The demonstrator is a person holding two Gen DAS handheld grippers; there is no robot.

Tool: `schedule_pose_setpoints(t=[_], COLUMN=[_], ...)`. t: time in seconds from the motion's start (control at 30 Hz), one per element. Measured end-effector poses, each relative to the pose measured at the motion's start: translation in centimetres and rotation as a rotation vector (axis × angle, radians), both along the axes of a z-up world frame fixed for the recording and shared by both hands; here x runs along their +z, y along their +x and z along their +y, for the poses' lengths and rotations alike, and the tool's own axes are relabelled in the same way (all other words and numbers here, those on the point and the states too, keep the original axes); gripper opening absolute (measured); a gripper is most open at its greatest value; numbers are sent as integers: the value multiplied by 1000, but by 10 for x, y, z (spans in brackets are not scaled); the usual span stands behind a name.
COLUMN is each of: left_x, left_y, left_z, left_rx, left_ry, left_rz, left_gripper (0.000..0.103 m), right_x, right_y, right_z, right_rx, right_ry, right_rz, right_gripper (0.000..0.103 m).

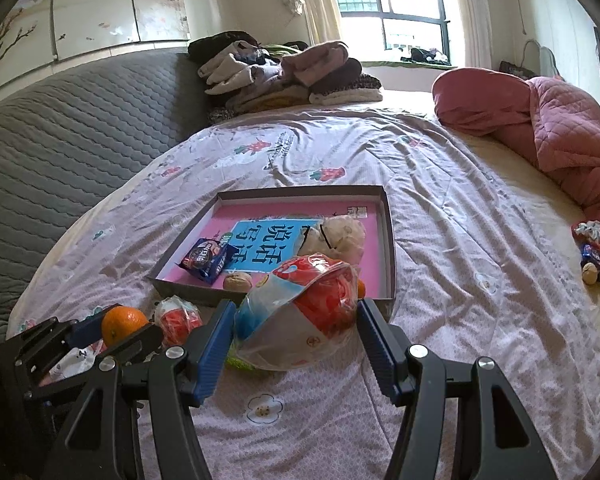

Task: Organize objects
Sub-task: 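Lift and carry the orange and egg toy toward the tray with both tools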

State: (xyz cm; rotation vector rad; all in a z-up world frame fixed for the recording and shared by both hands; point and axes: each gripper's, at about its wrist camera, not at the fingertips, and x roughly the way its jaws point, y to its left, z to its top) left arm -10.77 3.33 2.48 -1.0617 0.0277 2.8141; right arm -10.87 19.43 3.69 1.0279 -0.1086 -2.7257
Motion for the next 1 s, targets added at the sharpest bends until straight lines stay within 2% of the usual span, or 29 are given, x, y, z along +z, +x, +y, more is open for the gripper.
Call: schedule_pose_setpoints(t=[0.37, 1.0], left_x=[15, 45], left_y=[-11, -44], left_z=[-5, -8], left_rx=[9, 11], left_ry=[9, -22], left_rz=[33, 103], left_gripper=[42, 42], right_x=[12, 35], right_y=[-1, -13], right_z=[-4, -8], right_rx=[8, 14], right_ry=[12, 52], right_rz=[31, 98], right_gripper=[62, 62])
